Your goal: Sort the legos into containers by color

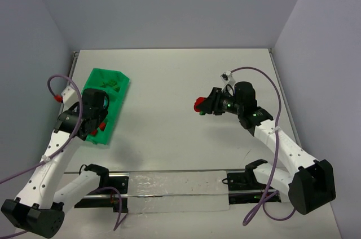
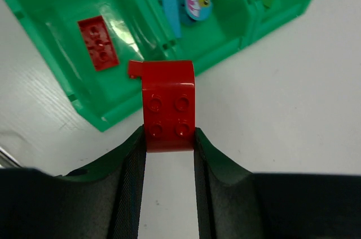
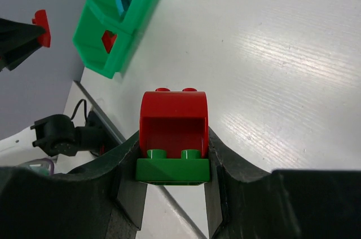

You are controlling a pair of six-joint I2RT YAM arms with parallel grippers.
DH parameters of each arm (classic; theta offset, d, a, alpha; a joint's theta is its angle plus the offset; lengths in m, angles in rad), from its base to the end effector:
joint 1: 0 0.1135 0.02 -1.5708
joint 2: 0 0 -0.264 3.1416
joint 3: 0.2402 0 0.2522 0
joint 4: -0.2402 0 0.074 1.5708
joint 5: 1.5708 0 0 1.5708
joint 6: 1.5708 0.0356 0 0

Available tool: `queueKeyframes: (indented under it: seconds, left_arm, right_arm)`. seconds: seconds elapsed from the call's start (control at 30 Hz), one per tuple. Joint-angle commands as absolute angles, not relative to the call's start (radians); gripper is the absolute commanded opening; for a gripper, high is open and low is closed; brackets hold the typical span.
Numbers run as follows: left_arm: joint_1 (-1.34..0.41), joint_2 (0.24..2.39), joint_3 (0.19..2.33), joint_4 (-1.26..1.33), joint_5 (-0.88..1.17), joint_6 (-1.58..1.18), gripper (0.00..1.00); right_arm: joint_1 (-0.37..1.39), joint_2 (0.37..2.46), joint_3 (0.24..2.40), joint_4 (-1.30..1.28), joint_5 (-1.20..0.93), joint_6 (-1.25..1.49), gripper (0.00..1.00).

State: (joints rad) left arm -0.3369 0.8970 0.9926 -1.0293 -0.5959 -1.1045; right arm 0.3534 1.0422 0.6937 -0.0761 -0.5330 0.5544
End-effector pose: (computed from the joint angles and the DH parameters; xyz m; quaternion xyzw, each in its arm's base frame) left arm 0.1528 -0.0324 0.3197 -0.4252 0.8074 0.0119 0.4089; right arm 0.2123 0.0976 0.2711 -0.0607 0.8208 0.4282 0.3731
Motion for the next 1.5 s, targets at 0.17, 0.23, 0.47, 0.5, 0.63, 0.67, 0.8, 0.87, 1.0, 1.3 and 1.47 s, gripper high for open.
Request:
queueKeyframes:
  seconds: [0.17,0.23,0.47,0.5,0.63,0.67,0.8,0.87,1.0,1.3,1.47]
  left_arm:
    - [-0.29,0.883,0.97,-1.146,-0.743,-1.189,0.0]
    - [-0.288,0.885,0.966,-1.147,-0.74,-1.18,0.0]
    - [-0.284,0.959,0.947,-1.118,-0.723,-1.166,0.0]
    - [-0.284,0.981,0.947,-1.119,-0.72,-1.174,0.0]
    - [-0.278,1.055,0.934,-1.115,-0.713,-1.235,0.0]
    - [-0.272,1.061,0.93,-1.108,-0.715,-1.239,0.0]
    - [-0.208,1.061,0.892,-1.031,-0.68,-1.216,0.0]
    - [-0.146,1.069,0.875,-1.0,-0.639,-1.188,0.03]
    - [-0.1,1.093,0.864,-0.938,-0.592,-1.14,0.44]
    - [-0.101,1.103,0.958,-0.81,-0.417,-0.868,0.95]
    - [-0.233,1.086,1.033,-0.674,-0.127,-0.607,0.86]
  right_arm:
    - [0.353,0.969,0.733,-0.156,-0.463,0.519,0.0]
    - [0.353,0.966,0.74,-0.189,-0.443,0.513,0.0]
    - [0.353,0.937,0.708,-0.239,-0.434,0.568,0.0]
    - [0.353,0.937,0.707,-0.249,-0.435,0.572,0.0]
    - [0.353,0.922,0.71,-0.297,-0.425,0.574,0.0]
    - [0.353,0.92,0.712,-0.309,-0.421,0.568,0.0]
    - [0.353,0.922,0.721,-0.341,-0.408,0.551,0.0]
    - [0.353,0.928,0.724,-0.347,-0.409,0.551,0.02]
    - [0.353,0.956,0.73,-0.365,-0.41,0.552,0.13]
    - [0.353,1.036,0.789,-0.406,-0.411,0.514,0.24]
    - [0.356,1.094,0.816,-0.439,-0.403,0.499,0.15]
